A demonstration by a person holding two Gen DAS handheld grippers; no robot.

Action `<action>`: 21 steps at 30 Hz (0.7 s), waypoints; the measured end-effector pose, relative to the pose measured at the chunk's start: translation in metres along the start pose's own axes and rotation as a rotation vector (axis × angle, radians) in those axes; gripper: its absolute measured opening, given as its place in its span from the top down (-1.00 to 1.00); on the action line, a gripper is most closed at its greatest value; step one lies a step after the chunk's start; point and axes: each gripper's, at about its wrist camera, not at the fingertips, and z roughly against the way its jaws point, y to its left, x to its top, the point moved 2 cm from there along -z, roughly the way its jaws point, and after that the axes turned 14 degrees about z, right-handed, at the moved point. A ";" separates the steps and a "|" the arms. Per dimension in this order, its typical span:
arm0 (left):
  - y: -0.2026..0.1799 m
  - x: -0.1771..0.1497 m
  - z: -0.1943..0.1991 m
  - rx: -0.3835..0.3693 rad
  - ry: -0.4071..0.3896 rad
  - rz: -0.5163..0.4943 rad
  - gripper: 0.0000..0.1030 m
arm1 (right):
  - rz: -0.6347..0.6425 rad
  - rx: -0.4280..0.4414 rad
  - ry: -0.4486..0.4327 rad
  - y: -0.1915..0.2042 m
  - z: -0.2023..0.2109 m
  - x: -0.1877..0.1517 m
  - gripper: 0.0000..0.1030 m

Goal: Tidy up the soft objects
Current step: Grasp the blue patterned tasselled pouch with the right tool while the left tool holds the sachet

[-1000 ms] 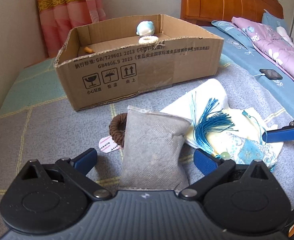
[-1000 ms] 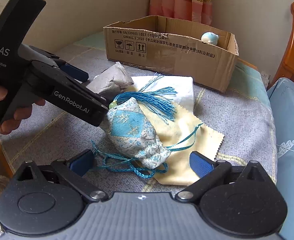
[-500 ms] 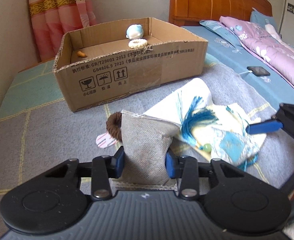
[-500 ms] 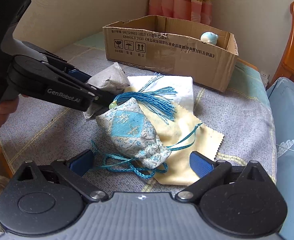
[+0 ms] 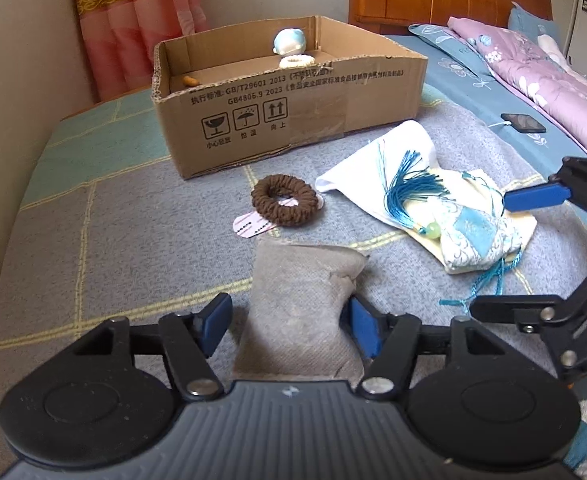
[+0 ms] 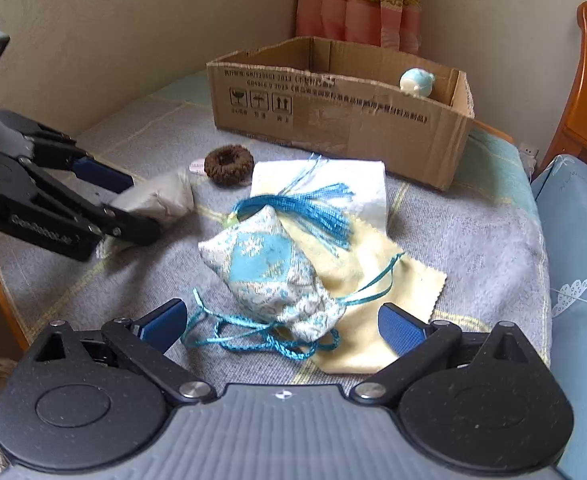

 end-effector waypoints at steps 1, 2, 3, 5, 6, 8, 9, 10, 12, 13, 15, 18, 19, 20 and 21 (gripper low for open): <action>0.000 0.001 -0.001 0.000 -0.003 0.004 -0.32 | 0.005 0.001 -0.012 0.001 0.002 0.002 -1.00; 0.000 0.001 -0.001 -0.001 -0.004 0.004 -0.34 | 0.009 0.001 -0.023 0.001 0.003 0.004 -1.00; 0.000 0.001 -0.001 -0.002 -0.006 0.003 -0.35 | 0.013 -0.001 -0.032 0.001 0.003 0.006 -1.00; 0.001 0.000 -0.002 0.002 -0.008 0.007 -0.39 | 0.019 0.010 -0.039 0.001 0.000 0.010 -0.99; 0.002 0.000 -0.002 0.002 -0.008 0.011 -0.40 | 0.025 0.012 -0.039 0.002 -0.002 0.012 -0.98; 0.004 -0.001 -0.002 0.000 -0.008 0.021 -0.40 | 0.048 0.010 -0.030 0.006 -0.006 0.015 -0.95; 0.005 -0.002 -0.002 -0.001 -0.008 0.024 -0.40 | 0.060 0.012 -0.025 0.008 -0.008 0.016 -0.93; 0.005 -0.002 -0.001 -0.002 -0.009 0.026 -0.41 | 0.071 0.017 -0.019 0.011 -0.009 0.016 -0.89; 0.007 -0.002 -0.001 -0.003 -0.010 0.029 -0.41 | 0.086 0.039 -0.006 0.016 -0.009 0.015 -0.83; 0.007 -0.002 -0.001 -0.004 -0.010 0.029 -0.41 | 0.091 0.053 0.001 0.018 -0.008 0.014 -0.78; 0.006 -0.002 -0.001 -0.003 -0.010 0.026 -0.41 | 0.101 0.084 0.010 0.022 -0.004 0.011 -0.77; 0.005 -0.001 -0.002 -0.006 -0.011 0.018 -0.43 | 0.122 0.101 0.008 0.026 0.000 0.011 -0.76; 0.005 -0.001 -0.003 -0.008 -0.012 0.017 -0.43 | 0.124 0.081 0.006 0.026 0.000 0.011 -0.76; 0.005 -0.001 -0.003 -0.010 -0.012 0.019 -0.43 | 0.122 0.061 0.003 0.025 -0.001 0.012 -0.76; 0.006 0.000 -0.003 -0.010 -0.012 0.023 -0.43 | 0.118 0.046 0.002 0.022 -0.003 0.013 -0.74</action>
